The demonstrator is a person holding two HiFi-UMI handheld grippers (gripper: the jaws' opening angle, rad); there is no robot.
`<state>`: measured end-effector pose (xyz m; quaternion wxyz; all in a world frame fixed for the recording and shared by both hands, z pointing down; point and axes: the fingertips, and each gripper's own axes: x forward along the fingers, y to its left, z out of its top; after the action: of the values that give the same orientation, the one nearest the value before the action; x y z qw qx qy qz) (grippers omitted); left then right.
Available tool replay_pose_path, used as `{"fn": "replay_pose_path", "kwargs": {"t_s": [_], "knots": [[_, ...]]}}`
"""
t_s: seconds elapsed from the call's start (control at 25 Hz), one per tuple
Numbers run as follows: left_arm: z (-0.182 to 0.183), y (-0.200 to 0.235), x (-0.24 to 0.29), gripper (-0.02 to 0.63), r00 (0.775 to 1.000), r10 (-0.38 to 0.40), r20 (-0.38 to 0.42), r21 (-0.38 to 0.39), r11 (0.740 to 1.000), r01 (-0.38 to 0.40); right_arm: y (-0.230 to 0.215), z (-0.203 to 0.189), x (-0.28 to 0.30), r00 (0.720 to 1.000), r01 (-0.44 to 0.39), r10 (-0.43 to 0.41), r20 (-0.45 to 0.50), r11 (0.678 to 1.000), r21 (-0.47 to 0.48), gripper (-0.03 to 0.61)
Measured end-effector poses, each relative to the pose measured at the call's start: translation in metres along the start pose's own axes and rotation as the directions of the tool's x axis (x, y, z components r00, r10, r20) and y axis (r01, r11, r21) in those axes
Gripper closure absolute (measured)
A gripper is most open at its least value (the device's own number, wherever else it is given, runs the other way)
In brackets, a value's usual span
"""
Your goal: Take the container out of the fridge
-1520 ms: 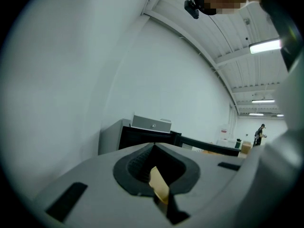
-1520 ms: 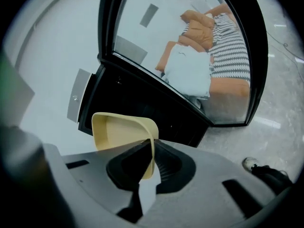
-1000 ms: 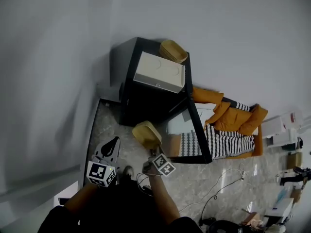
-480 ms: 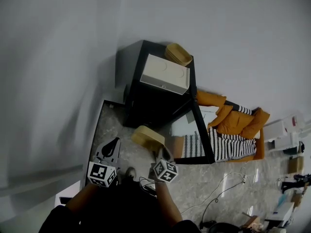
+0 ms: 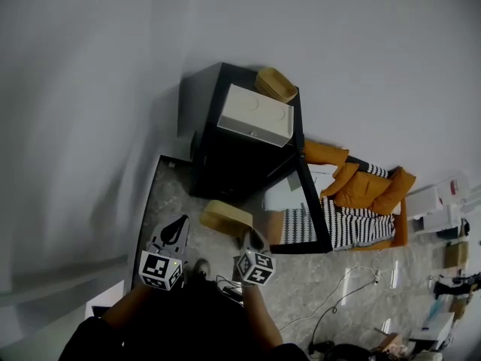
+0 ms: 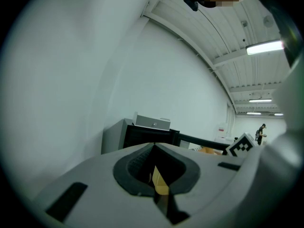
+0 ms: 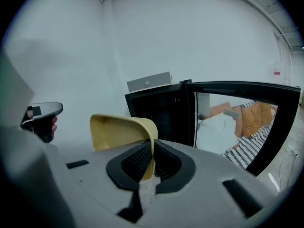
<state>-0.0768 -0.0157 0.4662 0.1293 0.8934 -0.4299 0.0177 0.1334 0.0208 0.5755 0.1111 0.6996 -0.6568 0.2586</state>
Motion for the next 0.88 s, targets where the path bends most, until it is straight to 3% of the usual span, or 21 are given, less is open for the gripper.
{"fn": "replay_pose_path", "kwargs": {"t_s": [0.88], "knots": [[-0.0014, 0.0057, 0.0027, 0.611, 1.000, 0.016, -0.002, -0.001, 1.000, -0.016, 0.0079, -0.0072, -0.0061, 1.000, -0.014, 0.014, -0.013, 1.000, -0.014, 0.566]]}}
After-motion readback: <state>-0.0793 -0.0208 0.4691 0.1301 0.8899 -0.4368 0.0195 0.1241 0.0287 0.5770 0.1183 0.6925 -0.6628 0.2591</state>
